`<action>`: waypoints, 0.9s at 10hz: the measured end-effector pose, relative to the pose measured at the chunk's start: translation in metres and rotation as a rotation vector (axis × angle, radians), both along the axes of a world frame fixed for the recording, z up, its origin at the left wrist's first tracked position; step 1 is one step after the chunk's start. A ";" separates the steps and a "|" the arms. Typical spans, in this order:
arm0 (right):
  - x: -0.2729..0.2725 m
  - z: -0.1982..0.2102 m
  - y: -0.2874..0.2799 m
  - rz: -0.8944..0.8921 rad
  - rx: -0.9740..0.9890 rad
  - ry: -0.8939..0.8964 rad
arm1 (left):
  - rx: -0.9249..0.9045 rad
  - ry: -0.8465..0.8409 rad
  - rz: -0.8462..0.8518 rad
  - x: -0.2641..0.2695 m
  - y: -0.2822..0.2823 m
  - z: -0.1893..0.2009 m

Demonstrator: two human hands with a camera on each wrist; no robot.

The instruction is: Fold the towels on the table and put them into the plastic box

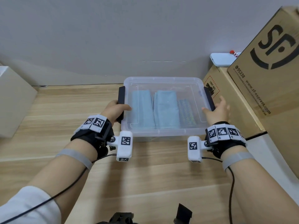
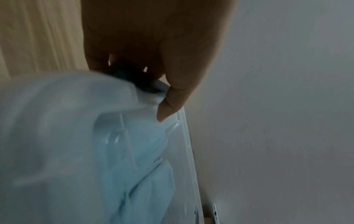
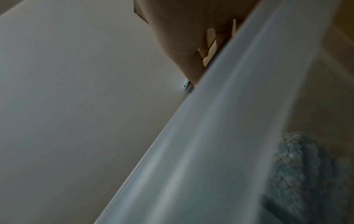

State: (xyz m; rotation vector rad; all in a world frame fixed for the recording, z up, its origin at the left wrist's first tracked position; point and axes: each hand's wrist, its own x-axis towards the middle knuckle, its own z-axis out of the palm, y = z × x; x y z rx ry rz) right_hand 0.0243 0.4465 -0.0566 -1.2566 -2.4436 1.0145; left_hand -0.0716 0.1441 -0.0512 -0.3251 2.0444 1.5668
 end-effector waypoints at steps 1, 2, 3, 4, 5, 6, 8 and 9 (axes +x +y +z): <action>-0.005 -0.005 0.008 0.011 -0.137 -0.068 | 0.035 0.007 -0.040 0.001 0.005 -0.005; -0.009 -0.004 0.008 0.037 -0.205 -0.112 | 0.036 0.020 -0.020 -0.002 0.005 -0.014; -0.015 -0.002 0.009 0.032 -0.158 -0.118 | -0.044 0.056 -0.009 -0.005 0.008 -0.019; -0.017 -0.002 0.007 0.018 -0.121 -0.112 | -0.138 0.116 -0.007 -0.005 0.015 -0.021; -0.016 -0.002 0.006 0.025 -0.121 -0.103 | -0.266 0.203 -0.025 -0.003 0.023 -0.019; -0.014 -0.006 0.005 0.053 -0.061 -0.090 | -0.261 0.230 -0.024 -0.001 0.025 -0.019; -0.010 -0.009 -0.002 0.105 -0.084 -0.074 | -0.292 0.253 -0.063 0.005 0.023 -0.012; -0.017 0.004 -0.007 0.165 -0.163 0.089 | -0.287 0.236 -0.066 0.006 0.021 -0.009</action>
